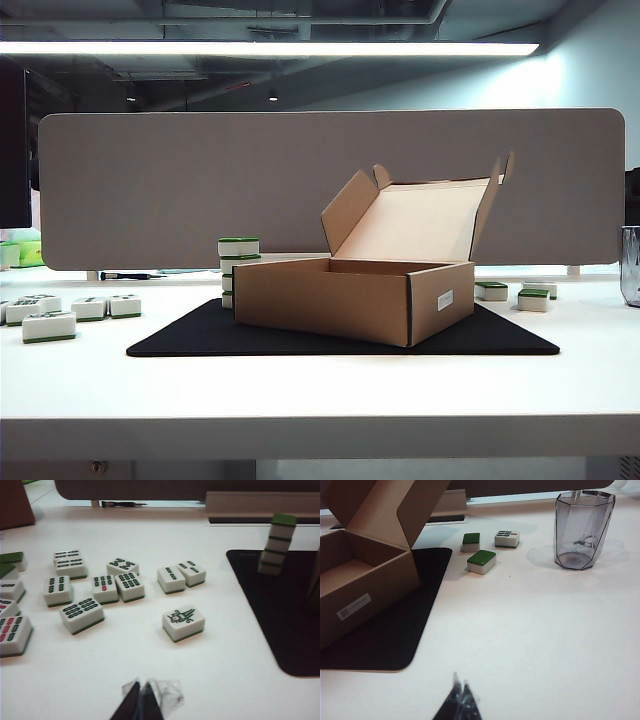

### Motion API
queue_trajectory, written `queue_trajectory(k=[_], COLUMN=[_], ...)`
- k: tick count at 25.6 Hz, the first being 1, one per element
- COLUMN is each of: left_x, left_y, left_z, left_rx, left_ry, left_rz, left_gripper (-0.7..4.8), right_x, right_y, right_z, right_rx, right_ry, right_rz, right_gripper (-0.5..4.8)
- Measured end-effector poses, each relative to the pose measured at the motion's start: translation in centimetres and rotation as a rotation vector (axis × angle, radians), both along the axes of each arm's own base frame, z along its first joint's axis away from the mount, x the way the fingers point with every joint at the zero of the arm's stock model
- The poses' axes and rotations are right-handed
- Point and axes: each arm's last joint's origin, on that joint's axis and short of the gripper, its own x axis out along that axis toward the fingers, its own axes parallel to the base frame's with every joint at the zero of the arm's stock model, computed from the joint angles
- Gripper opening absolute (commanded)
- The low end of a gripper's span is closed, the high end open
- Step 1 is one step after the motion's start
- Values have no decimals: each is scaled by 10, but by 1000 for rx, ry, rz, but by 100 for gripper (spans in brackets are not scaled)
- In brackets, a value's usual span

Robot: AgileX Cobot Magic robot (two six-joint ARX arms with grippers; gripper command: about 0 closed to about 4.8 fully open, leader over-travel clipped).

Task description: Pick up four mahjong tiles and put them into the paper box.

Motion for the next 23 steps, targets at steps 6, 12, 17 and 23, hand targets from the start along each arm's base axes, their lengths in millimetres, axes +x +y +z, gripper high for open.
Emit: queue_trajectory(k=[6,12,17,23], left_x=[0,0,0,0], left_y=[0,0,0,0], left_z=[0,0,0,0], left_rx=[-3,-3,-3,-25], left_ry=[0,0,0,0], left_rz=[-13,-13,-13,-7], left_gripper=[-5,-5,-5,-5], right_x=[-4,-14,-33,-49], right_y=[1,0,0,0], right_z=[29,66,101,116], right_rx=[8,13,16,19], right_ry=[-92,-205,-233,-157], right_rz=[26,32,64,102], right_gripper=[-2,-2,-2,-1])
